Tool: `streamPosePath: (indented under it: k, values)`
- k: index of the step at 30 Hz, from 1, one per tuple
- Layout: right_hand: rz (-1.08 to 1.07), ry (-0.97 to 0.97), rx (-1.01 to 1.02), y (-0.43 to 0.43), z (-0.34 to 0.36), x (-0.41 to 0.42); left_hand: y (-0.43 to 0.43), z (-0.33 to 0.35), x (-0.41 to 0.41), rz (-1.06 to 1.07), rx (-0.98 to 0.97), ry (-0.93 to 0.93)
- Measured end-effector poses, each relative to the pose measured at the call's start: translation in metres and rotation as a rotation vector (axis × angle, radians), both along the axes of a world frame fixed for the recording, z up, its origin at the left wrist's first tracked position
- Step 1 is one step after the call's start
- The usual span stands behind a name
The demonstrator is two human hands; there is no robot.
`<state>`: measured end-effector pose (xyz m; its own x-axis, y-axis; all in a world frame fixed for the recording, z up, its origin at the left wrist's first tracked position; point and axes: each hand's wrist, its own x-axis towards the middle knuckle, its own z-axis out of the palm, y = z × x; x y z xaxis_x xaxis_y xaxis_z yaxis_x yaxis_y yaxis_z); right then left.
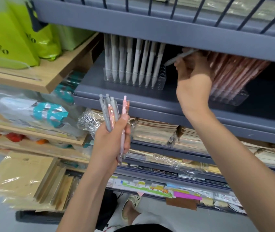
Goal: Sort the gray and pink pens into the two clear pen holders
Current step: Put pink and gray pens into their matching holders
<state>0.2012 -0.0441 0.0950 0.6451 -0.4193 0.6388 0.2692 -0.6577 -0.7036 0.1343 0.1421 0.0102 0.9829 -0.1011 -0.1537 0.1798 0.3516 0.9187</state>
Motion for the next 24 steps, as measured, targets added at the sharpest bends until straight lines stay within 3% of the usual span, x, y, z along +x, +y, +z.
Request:
streamPosePath:
  k: [8,13,19,24]
  values:
    - [-0.114,0.33,-0.281,-0.007,0.005,0.044,0.005,-0.001,0.001,-0.003,-0.038,-0.018]
    - [-0.047,0.423,-0.193,-0.005,0.01,0.057,0.006,-0.004,0.001,-0.001,-0.024,-0.017]
    - [-0.038,0.596,-0.298,-0.002,0.015,0.065,0.003,-0.007,0.001,-0.009,-0.022,0.005]
    - [-0.009,0.668,-0.237,0.002,0.014,0.072,0.003,-0.009,0.002,-0.008,-0.016,-0.016]
